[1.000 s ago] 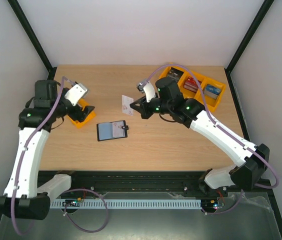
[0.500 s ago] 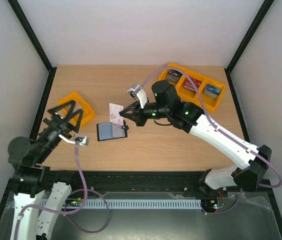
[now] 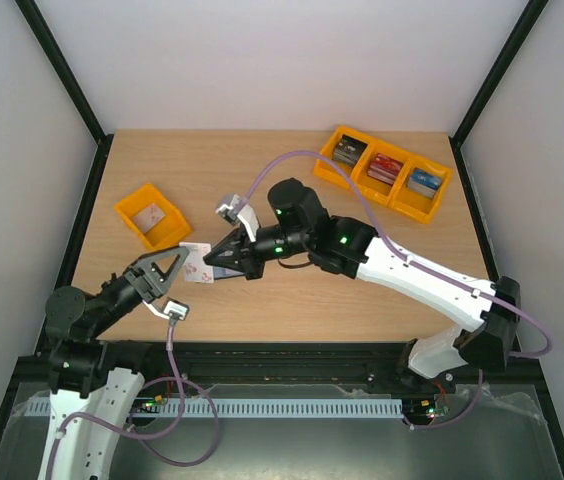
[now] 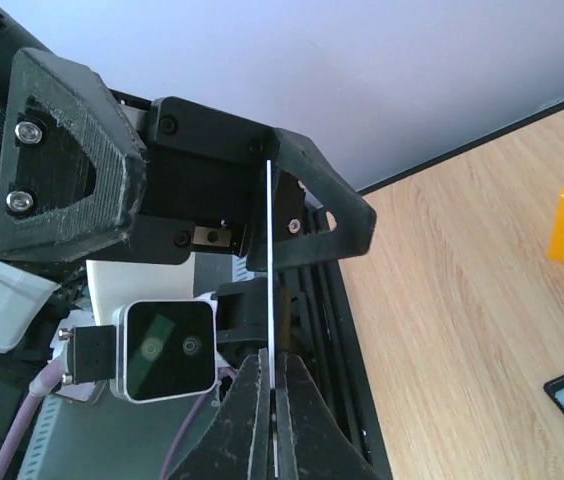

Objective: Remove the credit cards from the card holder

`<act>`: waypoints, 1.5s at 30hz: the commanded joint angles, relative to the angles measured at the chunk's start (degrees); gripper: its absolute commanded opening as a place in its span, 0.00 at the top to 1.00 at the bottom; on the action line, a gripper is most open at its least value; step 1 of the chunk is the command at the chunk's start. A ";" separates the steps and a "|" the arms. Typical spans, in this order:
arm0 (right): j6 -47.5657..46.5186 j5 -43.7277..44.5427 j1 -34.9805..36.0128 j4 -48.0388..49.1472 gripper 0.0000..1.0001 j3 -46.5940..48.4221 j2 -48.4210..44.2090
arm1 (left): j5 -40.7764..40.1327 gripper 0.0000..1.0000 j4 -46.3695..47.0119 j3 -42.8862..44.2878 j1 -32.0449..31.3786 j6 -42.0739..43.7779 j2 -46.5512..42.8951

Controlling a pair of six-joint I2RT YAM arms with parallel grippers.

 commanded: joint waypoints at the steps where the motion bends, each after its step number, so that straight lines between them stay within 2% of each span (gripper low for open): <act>1: 0.76 -0.21 1.34 2.29 0.98 2.92 1.79 | 4.70 0.28 -2.13 -0.49 -0.01 15.57 -1.27; 6: 1.40 -1.26 1.38 3.54 0.98 4.70 3.52 | 4.82 0.44 -3.88 -0.36 -0.01 12.14 -2.94; 10: 0.21 -0.46 1.37 1.60 0.98 7.53 5.85 | 5.71 0.70 -5.55 -0.84 0.00 12.12 -3.74; 13: -0.27 -0.01 1.38 0.81 0.98 9.28 7.20 | 5.31 0.94 -5.82 -1.17 -0.01 11.60 -4.05; 14: -0.41 0.40 1.38 0.52 0.98 9.59 7.34 | 4.97 0.97 -5.94 -1.25 -0.01 11.03 -4.20; 19: -1.49 6.62 1.25 -0.85 0.98 9.40 6.65 | -0.64 0.97 -8.99 -0.81 -0.01 6.99 -5.40; 21: -0.30 14.08 0.57 -1.31 0.71 8.68 5.61 | -6.74 0.98 -11.97 0.09 -0.01 4.11 -5.17; 22: 0.60 18.14 -0.08 -1.21 0.56 7.72 4.81 | -10.92 0.98 -13.64 0.40 0.06 2.84 -4.69; 23: 1.40 23.35 -0.71 -0.83 0.45 6.57 3.82 | -16.39 0.98 -14.98 0.63 0.01 0.34 -3.76; 26: 3.16 31.60 -3.31 0.39 0.23 2.70 0.37 | -35.24 0.97 -15.69 0.97 0.04 -8.33 2.00; 29: 4.56 38.47 -6.39 0.07 0.03 -0.80 -3.02 | -55.92 0.98 -19.67 6.36 -0.01 -23.73 16.22; 30: 4.73 41.01 -7.26 -0.04 0.01 -1.92 -4.21 | -60.13 0.98 -23.46 10.04 -0.01 -30.41 22.58; 32: 4.47 44.33 -8.93 -0.17 0.01 -4.38 -6.60 | -65.47 0.97 -33.81 22.66 0.11 -46.26 36.32; 34: 3.87 47.09 -10.16 -0.84 0.01 -6.36 -7.90 | -64.30 0.98 -46.48 34.92 0.68 -61.45 50.05; 36: 3.09 48.66 -11.02 -2.16 0.01 -7.12 -8.48 | -59.93 0.98 -54.08 43.08 1.02 -71.44 60.37; 39: 1.82 49.65 -11.85 -2.77 0.01 -8.72 -9.63 | -58.19 0.98 -51.58 45.92 1.14 -78.22 68.37; 42: 0.16 49.58 -12.01 -2.33 0.01 -10.29 -10.59 | -61.42 0.98 -47.18 46.25 1.41 -80.66 74.55; 45: -1.34 49.72 -12.27 -2.12 0.01 -10.74 -10.53 | -61.14 0.98 -45.12 47.27 3.73 -82.17 79.65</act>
